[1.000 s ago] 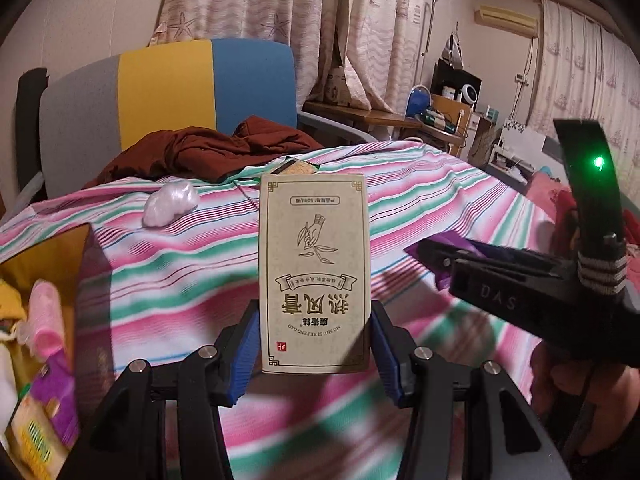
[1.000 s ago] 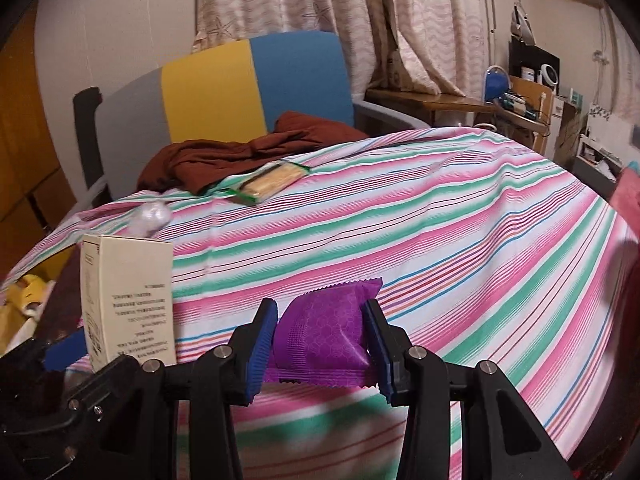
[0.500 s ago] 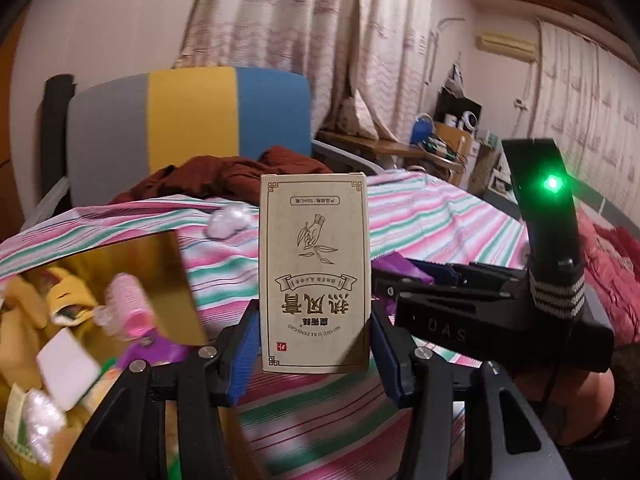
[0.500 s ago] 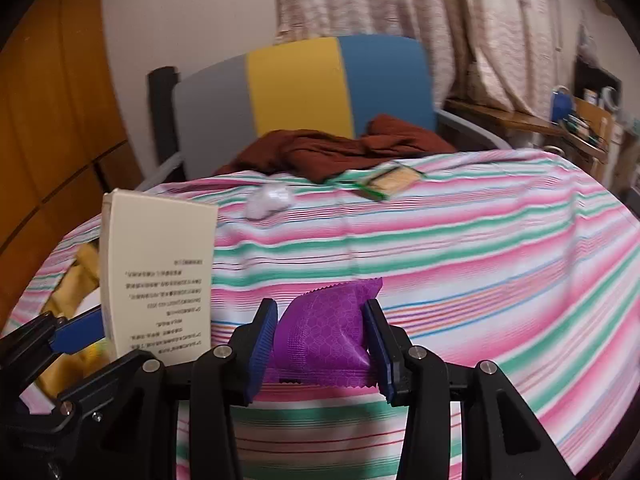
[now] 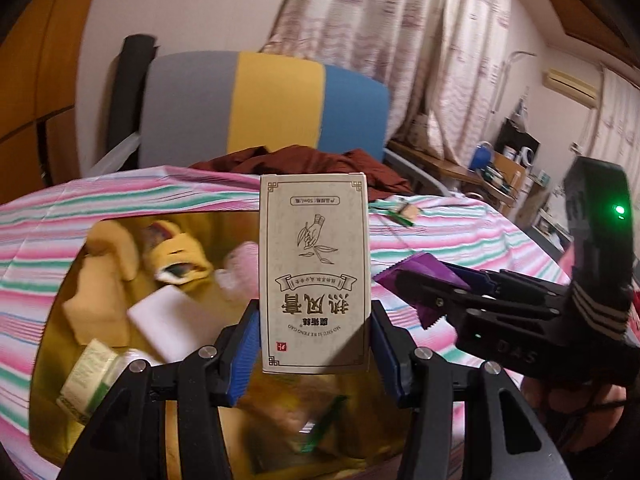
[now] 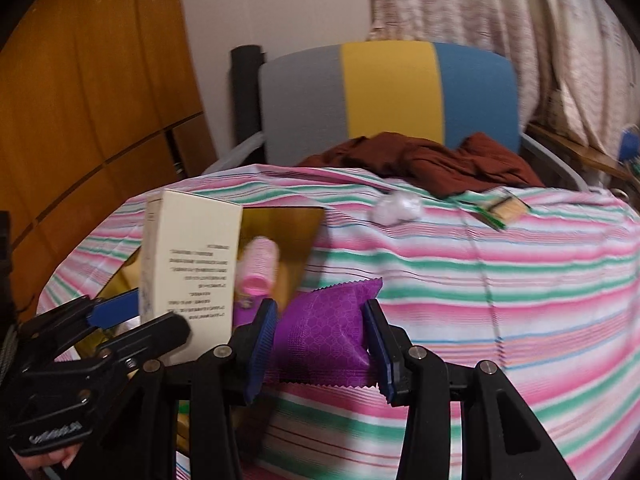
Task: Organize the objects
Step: 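Carry the cream box and purple pouch into the gold tray and release both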
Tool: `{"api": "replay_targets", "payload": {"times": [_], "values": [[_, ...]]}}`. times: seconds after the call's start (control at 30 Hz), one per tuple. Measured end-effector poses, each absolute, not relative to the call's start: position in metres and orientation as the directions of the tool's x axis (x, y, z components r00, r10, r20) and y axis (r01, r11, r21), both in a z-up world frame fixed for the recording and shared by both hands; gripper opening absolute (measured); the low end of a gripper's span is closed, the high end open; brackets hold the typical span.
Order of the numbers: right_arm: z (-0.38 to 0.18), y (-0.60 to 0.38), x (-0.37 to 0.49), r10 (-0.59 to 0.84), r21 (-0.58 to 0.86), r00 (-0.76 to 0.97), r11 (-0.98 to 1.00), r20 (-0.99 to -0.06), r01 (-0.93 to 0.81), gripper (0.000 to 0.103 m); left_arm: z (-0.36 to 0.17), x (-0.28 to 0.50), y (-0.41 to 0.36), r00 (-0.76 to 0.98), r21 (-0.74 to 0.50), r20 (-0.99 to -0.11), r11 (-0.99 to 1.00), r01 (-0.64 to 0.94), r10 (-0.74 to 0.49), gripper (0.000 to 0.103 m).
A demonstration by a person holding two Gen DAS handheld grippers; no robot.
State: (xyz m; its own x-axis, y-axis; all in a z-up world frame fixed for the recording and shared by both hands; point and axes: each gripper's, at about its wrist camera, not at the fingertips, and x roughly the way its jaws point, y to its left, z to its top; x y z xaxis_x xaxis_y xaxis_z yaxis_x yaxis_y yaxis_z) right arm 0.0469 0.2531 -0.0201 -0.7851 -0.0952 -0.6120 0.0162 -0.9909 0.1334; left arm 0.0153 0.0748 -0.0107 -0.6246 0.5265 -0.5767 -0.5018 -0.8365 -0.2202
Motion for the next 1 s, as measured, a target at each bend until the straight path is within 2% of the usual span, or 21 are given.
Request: {"api": "replay_targets", "payload": {"times": [0.4,0.43,0.47,0.57,0.7,0.8,0.9,1.0], "values": [[-0.016,0.215,-0.033,-0.128,0.103,-0.767,-0.991,-0.629,0.082,0.046,-0.024,-0.065,0.045,-0.555,-0.309,-0.685,-0.878,-0.365,0.472,0.052],[-0.017,0.214,-0.041,-0.121,0.099,-0.765,-0.992,-0.633,0.075,0.051,-0.026,-0.070,0.044,-0.543,-0.321,-0.691,-0.876,-0.361,0.477,0.052],[-0.020,0.214,-0.050,-0.116,0.098,-0.754,-0.993,-0.646,0.068,0.064,-0.029,-0.076,0.043,-0.533,-0.335,-0.697,-0.876,-0.348,0.479,0.052],[-0.019,0.225,-0.051,-0.105,0.147,-0.757,-0.989,-0.645,0.011,0.075,-0.032,-0.087,0.041,-0.502,-0.381,-0.702,-0.862,-0.334,0.505,0.052],[-0.015,0.237,-0.031,-0.113,0.204,-0.786,-0.979,-0.608,-0.016,0.080,-0.037,-0.101,0.050,-0.459,-0.384,-0.730,-0.859,-0.338,0.507,0.052],[-0.016,0.242,-0.024,-0.115,0.215,-0.786,-0.976,-0.607,-0.023,0.080,-0.044,-0.117,0.054,-0.435,-0.356,-0.769,-0.879,-0.316,0.468,0.052],[-0.017,0.248,-0.018,-0.113,0.225,-0.786,-0.974,-0.607,-0.034,0.080,-0.052,-0.131,0.053,-0.425,-0.245,-0.836,-0.930,-0.275,0.346,0.052],[-0.018,0.254,-0.011,-0.116,0.246,-0.785,-0.968,-0.608,-0.047,0.080,-0.053,-0.133,0.054,-0.397,-0.222,-0.855,-0.928,-0.300,0.333,0.052]]}}
